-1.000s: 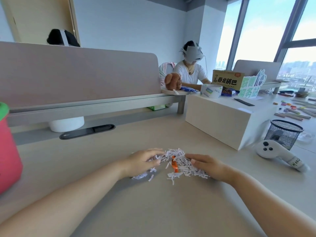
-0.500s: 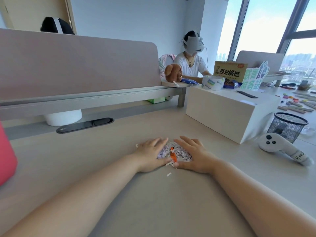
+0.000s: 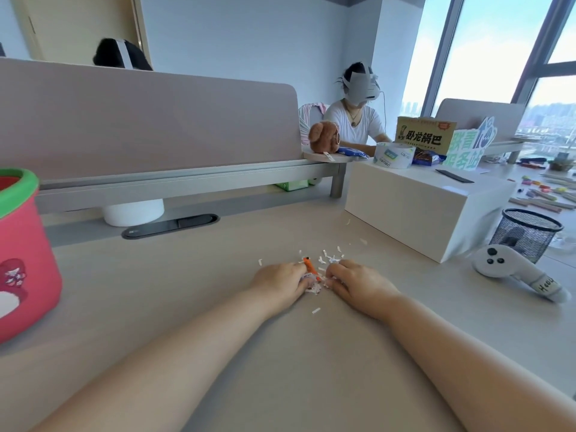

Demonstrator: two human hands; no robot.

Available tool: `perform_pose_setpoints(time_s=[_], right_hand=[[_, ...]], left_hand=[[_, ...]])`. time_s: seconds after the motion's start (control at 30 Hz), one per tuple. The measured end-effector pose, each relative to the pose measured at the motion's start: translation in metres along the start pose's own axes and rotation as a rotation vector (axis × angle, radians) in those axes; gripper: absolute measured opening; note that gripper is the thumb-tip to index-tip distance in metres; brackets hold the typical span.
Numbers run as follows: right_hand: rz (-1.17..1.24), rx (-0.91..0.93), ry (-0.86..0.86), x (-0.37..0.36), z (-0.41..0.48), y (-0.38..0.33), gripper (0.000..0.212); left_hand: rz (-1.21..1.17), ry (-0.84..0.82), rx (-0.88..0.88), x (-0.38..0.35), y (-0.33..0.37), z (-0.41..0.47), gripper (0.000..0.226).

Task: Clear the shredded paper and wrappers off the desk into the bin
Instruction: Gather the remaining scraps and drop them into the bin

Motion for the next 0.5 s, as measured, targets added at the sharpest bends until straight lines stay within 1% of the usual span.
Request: perform_pose_setpoints(time_s=[0.07, 0.2, 0.3, 0.4, 0.5], right_hand=[[0.031, -0.026, 0.007, 0.003, -0.003, -0.002, 0.023], [0.083, -0.106, 0.027, 0.006, -0.011, -0.006, 0.025], [0.177, -0.163, 0.088, 0.013, -0.013, -0.011, 0.023], [0.315, -0.189, 0.190, 0.030, -0.012, -0.024, 0.022], [0.402, -0.142, 0.265, 0.049, -0.006, -0.051, 0.024]], left_hand=[[-0.035, 0.009, 0.044, 0.003, -0.005, -0.005, 0.033], [-0.086, 0.016, 0.090, 0.008, -0.009, -0.020, 0.035], [-0.134, 0.023, 0.116, 0.016, -0.014, -0.032, 0.035], [-0.201, 0.100, 0.154, 0.042, -0.025, -0.043, 0.032], [-0.254, 0.205, 0.202, 0.076, -0.044, -0.054, 0.035]])
Point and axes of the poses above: each hand's wrist, its own z-axis towards the middle knuckle, its own x-axis out of the back of the hand, y = z × x, the point moved 9 cm from there along z, towards the middle knuckle, and after that the axes turned 11 degrees about z, right-handed, at the moved point
